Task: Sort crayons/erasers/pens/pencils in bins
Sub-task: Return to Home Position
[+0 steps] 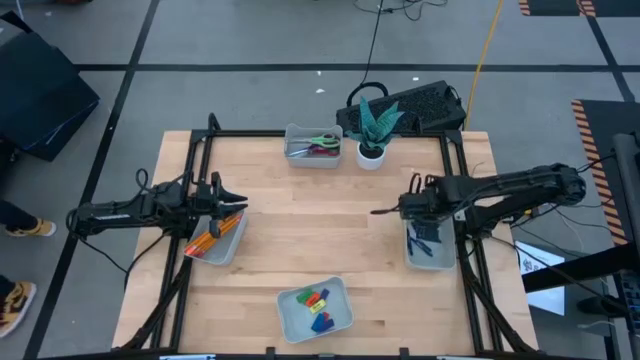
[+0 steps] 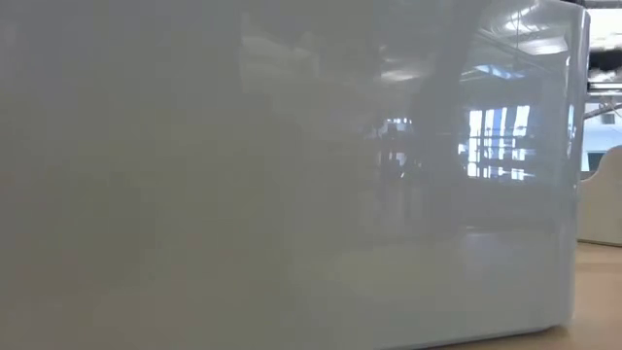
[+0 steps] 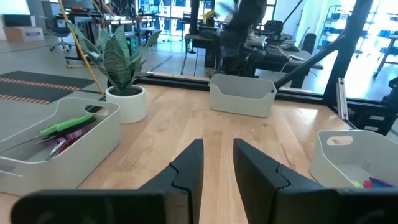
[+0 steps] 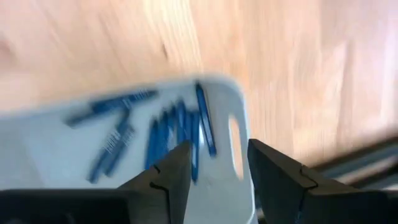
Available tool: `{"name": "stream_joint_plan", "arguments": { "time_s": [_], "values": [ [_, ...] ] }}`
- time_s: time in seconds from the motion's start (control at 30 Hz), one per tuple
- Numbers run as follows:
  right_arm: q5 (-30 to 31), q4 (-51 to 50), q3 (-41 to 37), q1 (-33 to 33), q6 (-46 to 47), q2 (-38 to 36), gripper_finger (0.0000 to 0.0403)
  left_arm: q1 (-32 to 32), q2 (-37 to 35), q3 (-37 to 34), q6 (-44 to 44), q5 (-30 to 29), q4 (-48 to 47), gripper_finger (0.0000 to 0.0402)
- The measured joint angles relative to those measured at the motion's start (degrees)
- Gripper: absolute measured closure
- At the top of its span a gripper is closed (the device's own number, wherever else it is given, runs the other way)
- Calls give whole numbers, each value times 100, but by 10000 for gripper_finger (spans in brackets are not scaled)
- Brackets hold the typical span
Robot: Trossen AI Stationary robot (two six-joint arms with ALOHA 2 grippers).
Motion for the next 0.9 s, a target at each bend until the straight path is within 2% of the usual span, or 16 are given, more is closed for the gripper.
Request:
{"name": "stream_joint_plan", "arguments": {
  "time_s": [0.1,0.27,0.6,0.73,0.9],
  "values": [
    [-212,339,352,2,-168,-184,254,-1,-1,0,0,0,2,314],
    [-944,1819,335,-95,-409,-810,279,-2,0,0,0,0,1,314],
    [-1084,5306,-762,-149,-70,-2679,396,-1,0,0,0,0,1,314],
    [-1056,5900,-1264,-149,391,-3397,381,-1,1,0,0,0,-1,314],
    [-1055,6020,-1864,-149,589,-4034,360,0,1,0,0,0,2,314]
  ]
}}
